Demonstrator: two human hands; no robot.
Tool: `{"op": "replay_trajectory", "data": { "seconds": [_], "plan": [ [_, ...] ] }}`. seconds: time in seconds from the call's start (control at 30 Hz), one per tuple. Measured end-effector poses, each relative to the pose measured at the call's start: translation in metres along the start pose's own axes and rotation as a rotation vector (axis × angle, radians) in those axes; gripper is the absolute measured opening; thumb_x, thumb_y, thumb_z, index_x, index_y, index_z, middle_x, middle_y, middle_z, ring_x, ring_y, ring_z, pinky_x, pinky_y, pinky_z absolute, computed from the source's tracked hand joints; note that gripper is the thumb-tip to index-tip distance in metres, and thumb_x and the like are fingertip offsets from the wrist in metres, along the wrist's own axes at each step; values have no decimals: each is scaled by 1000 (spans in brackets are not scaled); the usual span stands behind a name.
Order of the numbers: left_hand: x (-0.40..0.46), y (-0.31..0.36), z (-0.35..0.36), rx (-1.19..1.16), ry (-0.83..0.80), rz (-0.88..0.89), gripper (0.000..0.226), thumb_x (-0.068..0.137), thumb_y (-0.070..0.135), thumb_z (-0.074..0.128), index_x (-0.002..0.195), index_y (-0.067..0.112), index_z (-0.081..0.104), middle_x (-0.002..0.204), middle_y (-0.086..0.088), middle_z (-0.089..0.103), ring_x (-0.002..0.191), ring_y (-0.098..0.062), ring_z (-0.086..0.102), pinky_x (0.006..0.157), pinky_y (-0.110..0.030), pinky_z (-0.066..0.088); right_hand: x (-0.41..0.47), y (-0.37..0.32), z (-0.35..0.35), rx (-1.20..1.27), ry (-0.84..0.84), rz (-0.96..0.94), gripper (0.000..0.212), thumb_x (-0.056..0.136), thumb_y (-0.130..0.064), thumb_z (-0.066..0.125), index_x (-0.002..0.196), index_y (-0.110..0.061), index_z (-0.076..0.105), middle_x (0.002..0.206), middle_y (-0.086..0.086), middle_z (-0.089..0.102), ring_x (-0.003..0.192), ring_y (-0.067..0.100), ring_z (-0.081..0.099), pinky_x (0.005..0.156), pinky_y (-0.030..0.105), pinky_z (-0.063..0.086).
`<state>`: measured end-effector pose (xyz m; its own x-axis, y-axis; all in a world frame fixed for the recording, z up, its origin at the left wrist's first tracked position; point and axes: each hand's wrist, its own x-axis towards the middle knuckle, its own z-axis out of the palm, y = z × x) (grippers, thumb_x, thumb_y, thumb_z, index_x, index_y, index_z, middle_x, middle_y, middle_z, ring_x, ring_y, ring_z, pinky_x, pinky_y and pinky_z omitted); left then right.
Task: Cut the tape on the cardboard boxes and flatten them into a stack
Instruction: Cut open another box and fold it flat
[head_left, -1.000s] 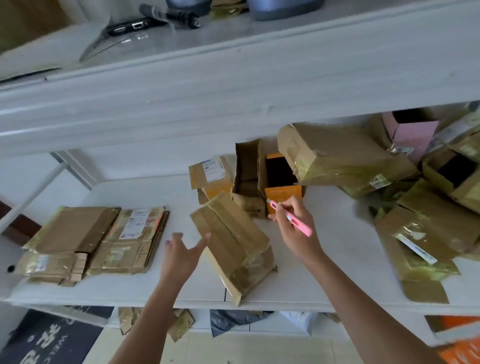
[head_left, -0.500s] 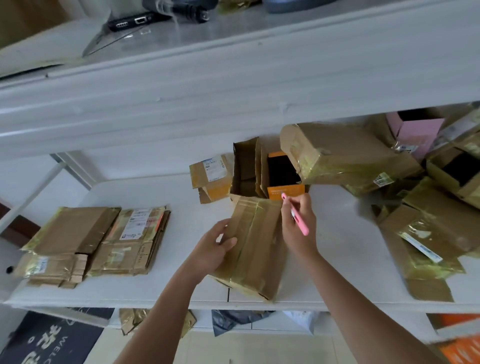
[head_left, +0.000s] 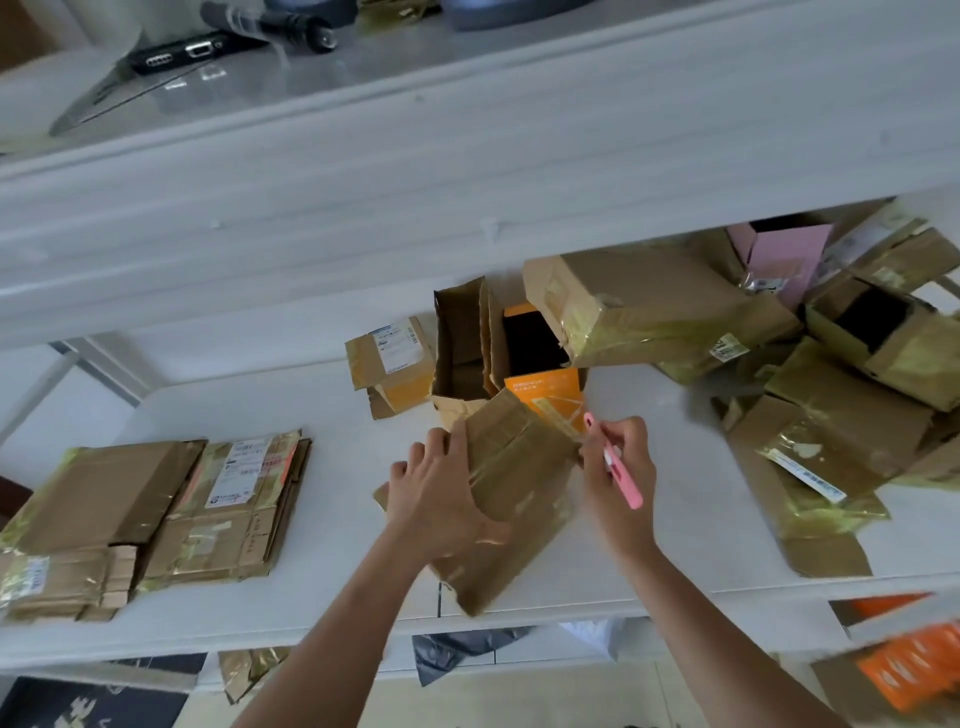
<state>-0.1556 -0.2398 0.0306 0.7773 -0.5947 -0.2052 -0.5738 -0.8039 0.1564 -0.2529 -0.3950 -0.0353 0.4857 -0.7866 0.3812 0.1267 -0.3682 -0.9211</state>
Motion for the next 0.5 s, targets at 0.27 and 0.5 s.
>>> {"op": "replay_trajectory", "data": {
  "seconds": [0.27,0.5],
  "plan": [
    [3,-69,15,-110,-323,80,129,56,49,89,149,40,1,140,10,24,130,-18,31,115,-45,29,-60,14,3,17,-155,141,15,100,-15,52,88,-22,46,66,4,60,56,22,63,52,50,54],
    [-3,-73,38,-290,-202,10,133,37,96,57,150,46,9,152,13,22,139,-17,18,119,-44,11,-41,17,1,215,-228,362,13,99,-14,55,88,-7,54,72,9,64,71,30,64,70,51,55]
  ]
}}
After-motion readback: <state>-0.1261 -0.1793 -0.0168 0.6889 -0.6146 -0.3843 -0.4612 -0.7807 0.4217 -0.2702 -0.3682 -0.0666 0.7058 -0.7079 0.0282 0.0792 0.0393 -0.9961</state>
